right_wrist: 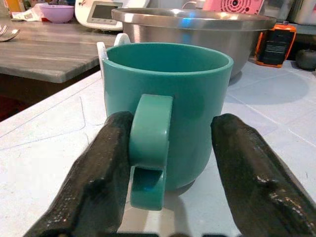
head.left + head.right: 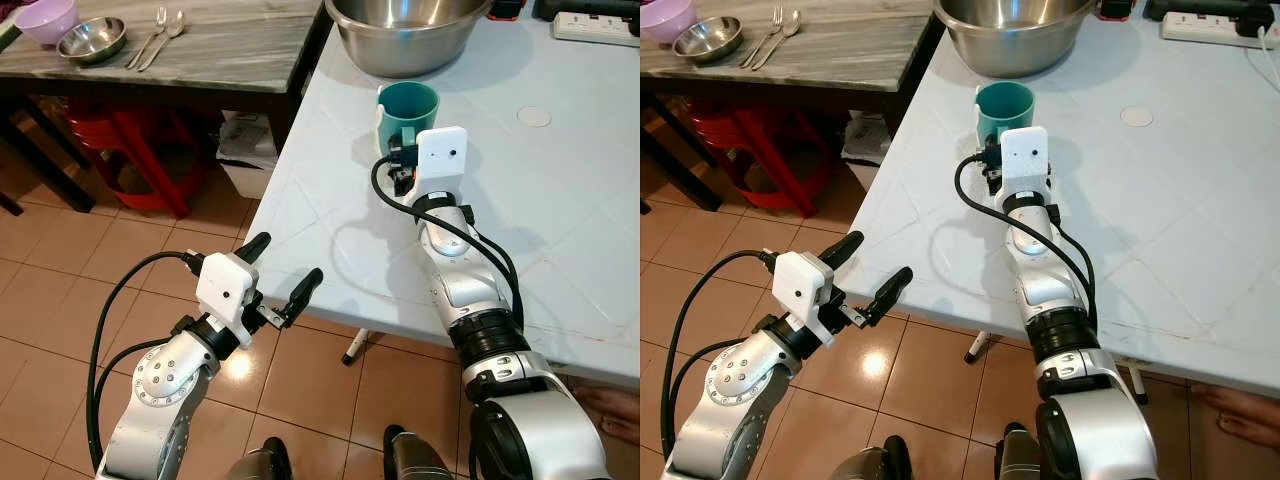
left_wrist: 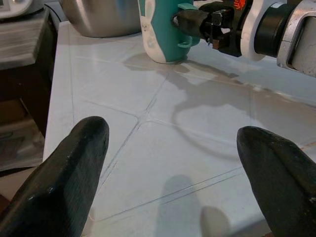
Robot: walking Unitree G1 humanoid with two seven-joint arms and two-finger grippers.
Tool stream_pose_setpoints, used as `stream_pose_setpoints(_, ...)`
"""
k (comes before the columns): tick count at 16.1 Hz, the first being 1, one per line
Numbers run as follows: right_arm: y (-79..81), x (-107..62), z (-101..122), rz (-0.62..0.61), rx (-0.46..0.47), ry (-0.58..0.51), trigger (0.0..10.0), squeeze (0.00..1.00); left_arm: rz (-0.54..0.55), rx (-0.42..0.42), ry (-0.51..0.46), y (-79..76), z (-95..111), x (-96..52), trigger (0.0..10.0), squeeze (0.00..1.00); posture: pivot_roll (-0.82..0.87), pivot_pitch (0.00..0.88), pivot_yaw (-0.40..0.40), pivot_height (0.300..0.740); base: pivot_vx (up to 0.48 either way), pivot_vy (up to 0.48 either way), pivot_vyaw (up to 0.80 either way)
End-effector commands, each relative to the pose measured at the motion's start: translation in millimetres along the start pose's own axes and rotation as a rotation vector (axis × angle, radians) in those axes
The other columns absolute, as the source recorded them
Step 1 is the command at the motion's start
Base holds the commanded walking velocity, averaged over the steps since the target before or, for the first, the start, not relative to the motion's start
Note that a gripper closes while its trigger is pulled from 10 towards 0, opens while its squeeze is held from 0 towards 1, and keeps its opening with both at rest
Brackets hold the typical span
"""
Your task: Setting the table
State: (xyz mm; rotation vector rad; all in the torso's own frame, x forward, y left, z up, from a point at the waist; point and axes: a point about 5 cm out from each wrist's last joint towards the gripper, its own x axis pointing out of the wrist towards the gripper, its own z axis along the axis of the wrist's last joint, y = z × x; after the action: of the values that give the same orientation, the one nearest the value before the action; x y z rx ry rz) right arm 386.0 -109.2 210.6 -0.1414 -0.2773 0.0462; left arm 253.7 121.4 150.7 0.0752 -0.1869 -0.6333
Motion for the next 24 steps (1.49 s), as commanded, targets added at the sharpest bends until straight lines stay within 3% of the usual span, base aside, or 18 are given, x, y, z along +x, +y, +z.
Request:
stream_pose_setpoints(1,4.9,-0.3,-0.1,0.015,0.012,-0.002,0.0,0.00,0.013,0.002,0.024,2.7,-3.8,-2.9,10.0,0.00,-0.07,0.257,0.114,0.740,0.000,0.000,0.00)
stream_pose_setpoints(17,3.8,-1.5,-2.8,0.024,0.014,0.007,0.0,0.00,0.002,-0.078,-0.042,0.3,11.6,6.7,10.0,0.00,-0.09,0.256,0.109,0.740,0.000,0.000,0.00)
stream_pose_setpoints(20,-0.7,-6.3,-1.4,0.008,0.057,-0.003,0.0,0.00,0.030,-0.060,-0.034,3.7,10.2,8.4,10.0,0.00,-0.08,0.242,0.102,0.740,0.000,0.000,0.00)
stream_pose_setpoints(21,-2.5,-11.3,-0.8,-0.002,0.099,-0.008,0.0,0.00,0.092,-0.029,-0.021,10.2,7.6,9.8,10.0,0.00,-0.08,0.242,0.102,0.740,0.000,0.000,0.00)
stream_pose_setpoints(22,-2.8,-17.8,0.4,-0.003,0.127,-0.020,1.8,0.00,0.167,-0.005,-0.007,17.8,4.3,10.6,10.0,0.00,-0.08,0.234,0.099,0.740,0.000,0.000,0.00)
stream_pose_setpoints(23,-3.2,-29.4,2.5,-0.010,0.137,-0.042,10.0,0.00,0.265,0.019,0.012,27.5,0.8,11.2,10.0,0.00,-0.09,0.225,0.097,0.740,0.000,0.000,0.00)
stream_pose_setpoints(24,-3.7,-33.1,3.0,-0.015,0.139,-0.048,10.0,0.00,0.294,0.029,0.019,30.4,-0.2,11.5,10.0,0.00,-0.09,0.225,0.097,0.740,0.000,0.000,0.00)
